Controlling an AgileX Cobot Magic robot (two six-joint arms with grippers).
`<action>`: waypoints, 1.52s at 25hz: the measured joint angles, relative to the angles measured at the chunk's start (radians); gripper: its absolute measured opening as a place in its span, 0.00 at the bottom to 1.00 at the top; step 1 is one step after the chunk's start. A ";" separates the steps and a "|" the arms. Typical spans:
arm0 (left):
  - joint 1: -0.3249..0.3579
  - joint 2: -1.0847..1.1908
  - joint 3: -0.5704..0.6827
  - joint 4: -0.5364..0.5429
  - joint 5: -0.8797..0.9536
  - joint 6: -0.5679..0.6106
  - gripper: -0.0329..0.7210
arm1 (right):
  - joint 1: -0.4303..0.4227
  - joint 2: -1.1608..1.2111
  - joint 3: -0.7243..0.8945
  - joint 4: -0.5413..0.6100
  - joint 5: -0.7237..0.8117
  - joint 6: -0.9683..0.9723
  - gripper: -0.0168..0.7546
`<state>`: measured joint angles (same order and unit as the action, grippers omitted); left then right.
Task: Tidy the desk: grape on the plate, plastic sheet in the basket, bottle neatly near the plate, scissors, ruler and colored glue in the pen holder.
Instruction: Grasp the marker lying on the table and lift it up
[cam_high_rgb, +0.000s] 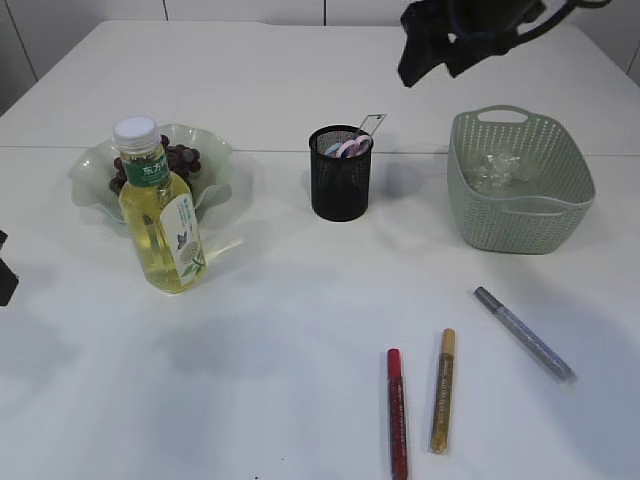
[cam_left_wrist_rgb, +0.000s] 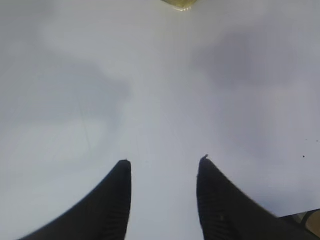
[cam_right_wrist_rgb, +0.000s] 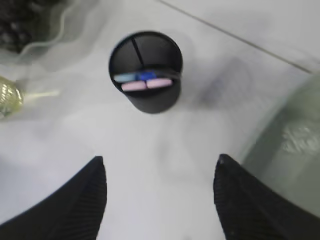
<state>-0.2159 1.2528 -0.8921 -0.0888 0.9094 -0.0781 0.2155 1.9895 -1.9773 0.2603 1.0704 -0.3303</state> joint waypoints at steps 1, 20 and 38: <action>0.000 0.000 0.000 0.000 0.000 0.000 0.46 | 0.002 -0.023 0.002 -0.051 0.042 0.039 0.70; 0.000 0.000 0.000 0.006 0.000 0.000 0.45 | 0.004 -0.196 0.564 -0.311 0.148 0.169 0.62; 0.000 0.000 0.000 0.008 -0.006 0.000 0.43 | 0.005 -0.063 0.746 -0.336 -0.111 0.083 0.62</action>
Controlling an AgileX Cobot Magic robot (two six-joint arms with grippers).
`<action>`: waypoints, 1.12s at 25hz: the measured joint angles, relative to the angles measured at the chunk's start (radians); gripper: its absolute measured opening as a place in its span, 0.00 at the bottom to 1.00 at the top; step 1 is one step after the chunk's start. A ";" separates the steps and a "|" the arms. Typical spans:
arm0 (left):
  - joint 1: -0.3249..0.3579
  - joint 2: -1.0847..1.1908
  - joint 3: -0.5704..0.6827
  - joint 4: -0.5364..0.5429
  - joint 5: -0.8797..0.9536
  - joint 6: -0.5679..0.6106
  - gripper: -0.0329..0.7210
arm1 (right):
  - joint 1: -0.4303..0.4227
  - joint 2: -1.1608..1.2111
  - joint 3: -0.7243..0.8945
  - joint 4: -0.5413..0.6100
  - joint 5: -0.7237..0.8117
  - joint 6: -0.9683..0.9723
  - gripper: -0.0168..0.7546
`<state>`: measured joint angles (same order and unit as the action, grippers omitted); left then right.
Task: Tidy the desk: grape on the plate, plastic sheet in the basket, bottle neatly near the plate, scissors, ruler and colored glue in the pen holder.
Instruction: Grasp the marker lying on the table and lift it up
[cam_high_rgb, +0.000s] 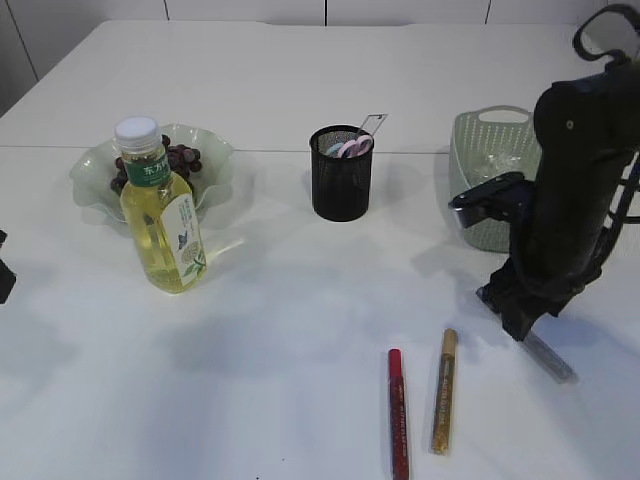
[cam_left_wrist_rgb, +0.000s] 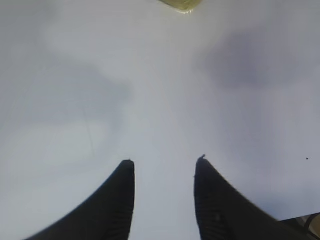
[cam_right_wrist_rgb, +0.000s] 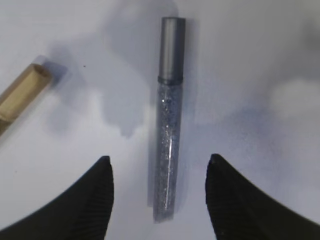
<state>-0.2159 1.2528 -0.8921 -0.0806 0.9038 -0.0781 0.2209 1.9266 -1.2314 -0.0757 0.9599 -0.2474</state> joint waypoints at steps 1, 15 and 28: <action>0.000 0.000 0.000 0.000 0.000 0.000 0.43 | 0.000 0.014 0.000 0.000 -0.008 -0.002 0.62; 0.000 0.000 0.000 0.000 -0.002 0.000 0.43 | -0.002 0.091 0.000 0.000 -0.045 -0.005 0.60; 0.000 0.000 0.000 0.000 -0.002 0.000 0.43 | -0.017 0.091 0.000 0.019 -0.055 -0.005 0.43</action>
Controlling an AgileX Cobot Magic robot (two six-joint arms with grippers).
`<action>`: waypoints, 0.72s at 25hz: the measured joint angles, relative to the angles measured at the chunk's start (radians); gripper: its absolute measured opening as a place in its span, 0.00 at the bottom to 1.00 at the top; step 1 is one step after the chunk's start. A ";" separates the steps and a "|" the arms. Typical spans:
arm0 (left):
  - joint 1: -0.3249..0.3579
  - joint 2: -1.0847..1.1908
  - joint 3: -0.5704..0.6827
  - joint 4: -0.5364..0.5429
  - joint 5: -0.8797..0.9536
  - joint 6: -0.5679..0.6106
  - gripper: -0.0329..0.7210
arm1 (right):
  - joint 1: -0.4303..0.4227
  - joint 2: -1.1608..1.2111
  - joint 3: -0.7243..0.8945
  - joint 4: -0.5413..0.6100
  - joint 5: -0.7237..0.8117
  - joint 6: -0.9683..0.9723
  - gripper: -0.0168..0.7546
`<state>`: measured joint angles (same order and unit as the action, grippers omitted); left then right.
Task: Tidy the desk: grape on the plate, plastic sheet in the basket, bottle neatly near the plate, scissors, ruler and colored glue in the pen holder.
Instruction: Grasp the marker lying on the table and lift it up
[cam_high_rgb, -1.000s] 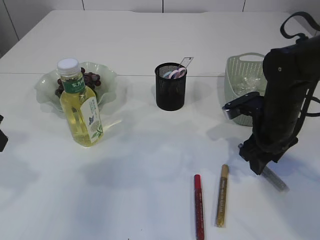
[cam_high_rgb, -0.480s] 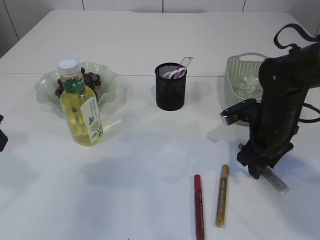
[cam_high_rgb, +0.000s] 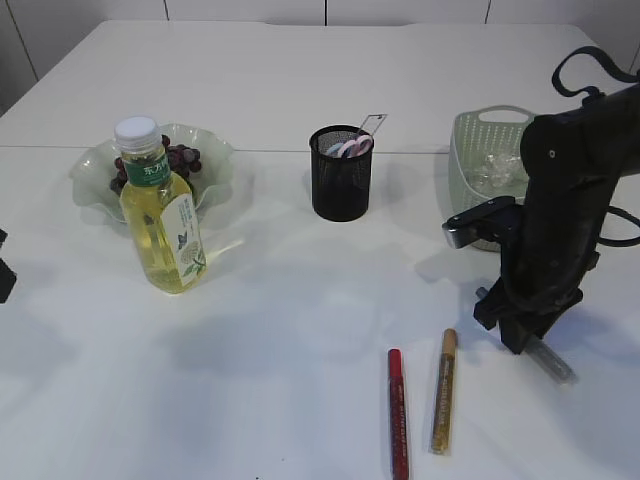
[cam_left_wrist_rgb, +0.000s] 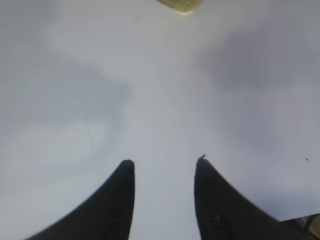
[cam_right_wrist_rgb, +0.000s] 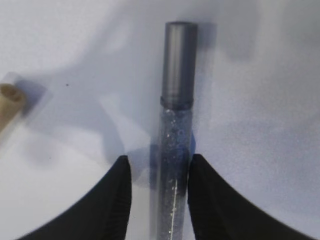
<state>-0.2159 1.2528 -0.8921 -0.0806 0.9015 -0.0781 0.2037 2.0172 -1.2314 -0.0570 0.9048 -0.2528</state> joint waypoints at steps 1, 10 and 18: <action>0.000 0.000 0.000 0.000 0.000 0.000 0.43 | 0.000 0.000 0.000 0.000 0.000 0.000 0.42; 0.000 0.000 0.000 0.000 0.000 0.000 0.43 | 0.000 0.000 0.000 0.000 0.000 -0.004 0.31; 0.000 0.000 0.000 0.000 0.000 0.000 0.43 | 0.000 0.000 0.000 0.002 0.000 -0.004 0.16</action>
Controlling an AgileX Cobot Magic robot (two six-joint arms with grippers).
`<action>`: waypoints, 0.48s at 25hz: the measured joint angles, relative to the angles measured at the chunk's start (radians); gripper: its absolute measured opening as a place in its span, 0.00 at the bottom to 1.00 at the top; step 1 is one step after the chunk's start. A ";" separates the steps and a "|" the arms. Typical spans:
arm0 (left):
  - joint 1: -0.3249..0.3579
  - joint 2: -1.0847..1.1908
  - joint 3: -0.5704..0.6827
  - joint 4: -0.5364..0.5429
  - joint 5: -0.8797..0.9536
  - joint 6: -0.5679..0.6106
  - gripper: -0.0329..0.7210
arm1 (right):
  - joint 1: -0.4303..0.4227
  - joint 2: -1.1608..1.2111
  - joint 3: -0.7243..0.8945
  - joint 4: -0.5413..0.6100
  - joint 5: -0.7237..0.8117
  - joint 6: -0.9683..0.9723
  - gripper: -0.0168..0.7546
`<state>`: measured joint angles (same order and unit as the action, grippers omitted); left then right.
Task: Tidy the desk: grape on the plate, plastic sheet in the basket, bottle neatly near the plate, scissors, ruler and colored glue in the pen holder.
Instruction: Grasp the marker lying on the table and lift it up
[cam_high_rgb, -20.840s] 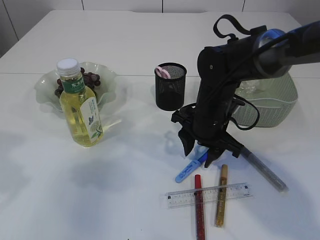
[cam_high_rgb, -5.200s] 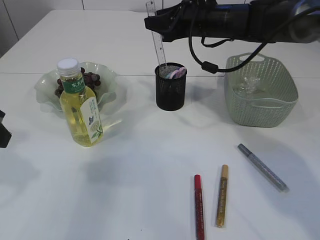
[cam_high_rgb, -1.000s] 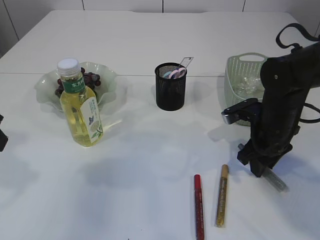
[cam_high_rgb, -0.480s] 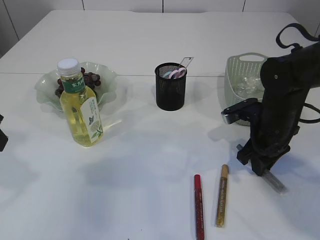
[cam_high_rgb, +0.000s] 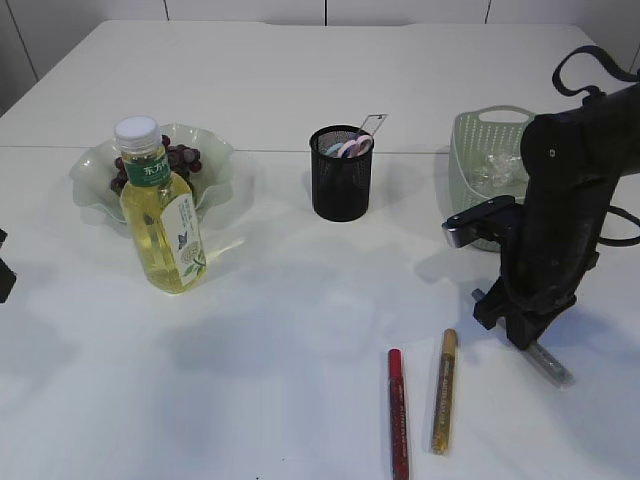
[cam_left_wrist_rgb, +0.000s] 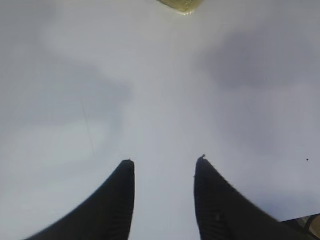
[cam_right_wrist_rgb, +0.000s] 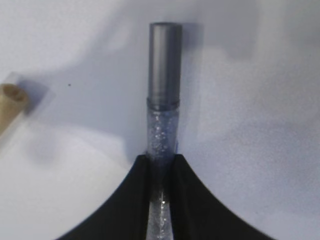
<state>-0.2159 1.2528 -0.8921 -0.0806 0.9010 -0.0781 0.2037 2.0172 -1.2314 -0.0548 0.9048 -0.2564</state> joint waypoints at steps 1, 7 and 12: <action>0.000 0.000 0.000 0.000 0.000 0.000 0.43 | 0.000 0.000 0.000 0.000 0.000 0.000 0.16; 0.000 0.000 0.000 0.000 0.000 0.000 0.43 | 0.000 0.000 0.000 0.000 0.000 -0.002 0.11; 0.000 0.000 0.000 0.000 0.000 0.000 0.43 | 0.000 0.000 0.000 0.000 0.000 -0.002 0.09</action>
<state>-0.2159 1.2528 -0.8921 -0.0806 0.9010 -0.0781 0.2037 2.0172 -1.2314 -0.0548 0.9043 -0.2587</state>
